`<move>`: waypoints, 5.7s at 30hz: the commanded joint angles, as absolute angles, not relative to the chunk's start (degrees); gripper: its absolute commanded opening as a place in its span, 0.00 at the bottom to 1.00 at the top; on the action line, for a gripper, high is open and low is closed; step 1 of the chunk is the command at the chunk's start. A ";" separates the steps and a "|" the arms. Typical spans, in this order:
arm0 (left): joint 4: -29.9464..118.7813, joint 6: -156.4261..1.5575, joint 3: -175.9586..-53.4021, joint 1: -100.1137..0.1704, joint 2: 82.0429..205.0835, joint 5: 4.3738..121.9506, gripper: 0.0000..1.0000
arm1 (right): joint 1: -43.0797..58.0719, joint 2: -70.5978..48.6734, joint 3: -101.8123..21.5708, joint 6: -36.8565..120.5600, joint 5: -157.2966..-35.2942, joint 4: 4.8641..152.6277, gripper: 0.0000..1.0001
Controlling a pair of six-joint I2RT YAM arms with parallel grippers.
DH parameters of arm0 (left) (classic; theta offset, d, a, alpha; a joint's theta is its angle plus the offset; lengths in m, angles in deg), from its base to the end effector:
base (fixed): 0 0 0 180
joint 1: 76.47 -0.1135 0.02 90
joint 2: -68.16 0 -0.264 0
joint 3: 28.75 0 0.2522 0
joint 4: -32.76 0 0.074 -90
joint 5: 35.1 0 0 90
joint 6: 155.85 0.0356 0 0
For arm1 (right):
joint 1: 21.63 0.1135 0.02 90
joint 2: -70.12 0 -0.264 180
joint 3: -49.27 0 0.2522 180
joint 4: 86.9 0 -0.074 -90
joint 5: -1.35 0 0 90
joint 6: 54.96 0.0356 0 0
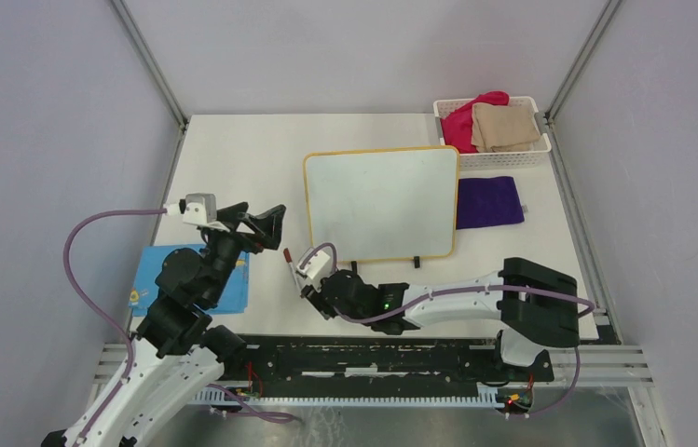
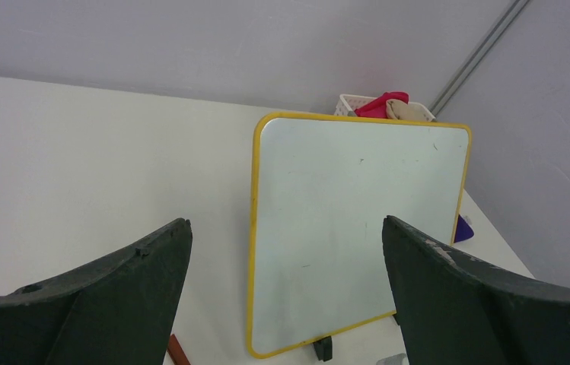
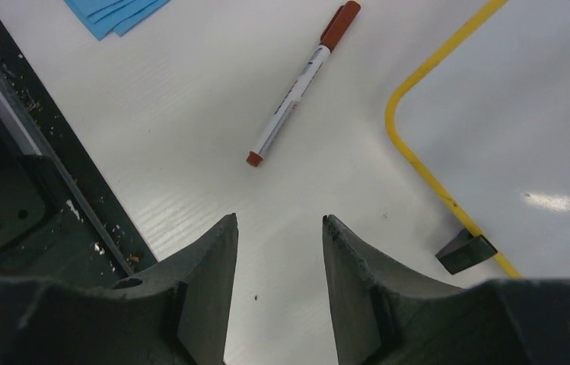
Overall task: Write a sentence on the whiteboard
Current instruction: Move the whiteboard marker to the center of the board, then open the whiteboard marker at the center of the board.
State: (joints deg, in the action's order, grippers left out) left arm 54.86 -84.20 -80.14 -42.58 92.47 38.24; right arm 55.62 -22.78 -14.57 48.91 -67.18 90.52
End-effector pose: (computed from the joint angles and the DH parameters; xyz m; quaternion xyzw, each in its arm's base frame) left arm 0.0984 -0.0538 0.3464 -0.0154 0.6769 -0.2332 0.6980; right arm 0.0889 0.3336 0.1985 -0.3734 0.7776 0.2281 0.4515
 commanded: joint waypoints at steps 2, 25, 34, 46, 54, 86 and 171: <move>52.79 -81.77 -81.13 -42.18 91.39 32.80 1.00 | 55.77 -28.31 -23.67 52.34 -61.24 87.59 0.50; 52.72 -78.62 -78.70 -42.22 84.42 25.55 1.00 | 51.94 -34.23 -27.27 57.16 -67.30 88.13 0.58; 53.36 -79.57 -79.41 -42.17 84.87 26.23 1.00 | 51.88 -41.53 -35.93 57.75 -69.62 83.13 0.53; 53.49 -79.42 -79.20 -42.18 84.85 26.69 1.00 | 51.38 -49.00 -42.86 58.30 -66.99 75.81 0.48; 53.73 -79.15 -79.30 -42.14 84.93 26.60 1.00 | 50.92 -49.78 -41.64 58.17 -67.82 75.99 0.36; 53.79 -78.56 -79.53 -42.15 90.11 30.98 1.00 | 49.16 -9.85 1.23 53.16 -69.14 72.07 0.01; 52.93 -78.21 -79.06 -41.90 92.81 36.84 1.00 | 38.97 -7.50 10.76 52.99 -86.72 86.31 0.00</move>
